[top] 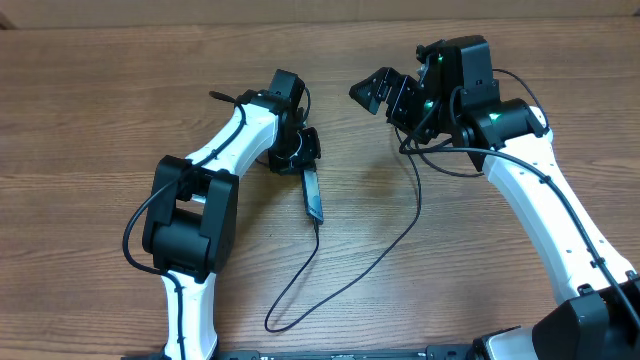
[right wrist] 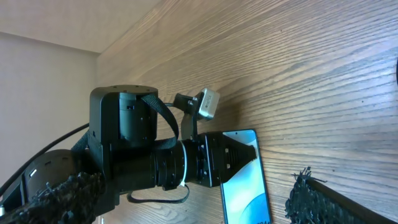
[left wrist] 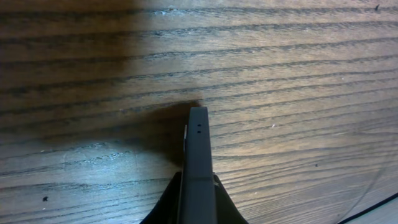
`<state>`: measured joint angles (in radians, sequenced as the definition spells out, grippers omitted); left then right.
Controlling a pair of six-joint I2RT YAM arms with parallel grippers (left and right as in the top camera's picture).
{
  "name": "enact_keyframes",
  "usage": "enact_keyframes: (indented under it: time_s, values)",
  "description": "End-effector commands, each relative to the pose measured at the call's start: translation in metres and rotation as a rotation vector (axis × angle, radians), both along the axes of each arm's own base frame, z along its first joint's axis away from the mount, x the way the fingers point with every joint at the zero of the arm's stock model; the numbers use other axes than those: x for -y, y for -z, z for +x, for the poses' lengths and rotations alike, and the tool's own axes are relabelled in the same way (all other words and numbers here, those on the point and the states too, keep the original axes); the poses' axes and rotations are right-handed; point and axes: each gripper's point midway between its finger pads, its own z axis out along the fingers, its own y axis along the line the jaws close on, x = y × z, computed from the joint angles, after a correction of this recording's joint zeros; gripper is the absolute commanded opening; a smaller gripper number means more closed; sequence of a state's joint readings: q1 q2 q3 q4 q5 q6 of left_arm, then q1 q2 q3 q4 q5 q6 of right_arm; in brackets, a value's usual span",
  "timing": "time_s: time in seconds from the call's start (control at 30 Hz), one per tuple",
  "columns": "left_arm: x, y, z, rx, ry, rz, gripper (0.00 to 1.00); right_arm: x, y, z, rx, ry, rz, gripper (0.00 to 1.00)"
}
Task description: Plug charger to phone and switch on socket
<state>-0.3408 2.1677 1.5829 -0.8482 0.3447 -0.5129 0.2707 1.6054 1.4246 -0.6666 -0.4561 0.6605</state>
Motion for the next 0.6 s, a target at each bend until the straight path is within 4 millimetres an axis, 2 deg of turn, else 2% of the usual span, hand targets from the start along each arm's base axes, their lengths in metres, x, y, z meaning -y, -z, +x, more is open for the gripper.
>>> enact_keyframes:
  time_s: [0.0, 0.57]
  values:
    - [-0.0011, 0.0057, -0.0054, -0.006, 0.023, 0.021, 0.10, 0.0012, -0.0130, -0.0003, 0.039, 0.002, -0.001, 1.00]
    - [-0.0011, 0.0057, -0.0055, -0.007, 0.024, 0.021, 0.15, 0.0012, -0.0130, -0.0003, 0.039, 0.002, -0.001, 1.00]
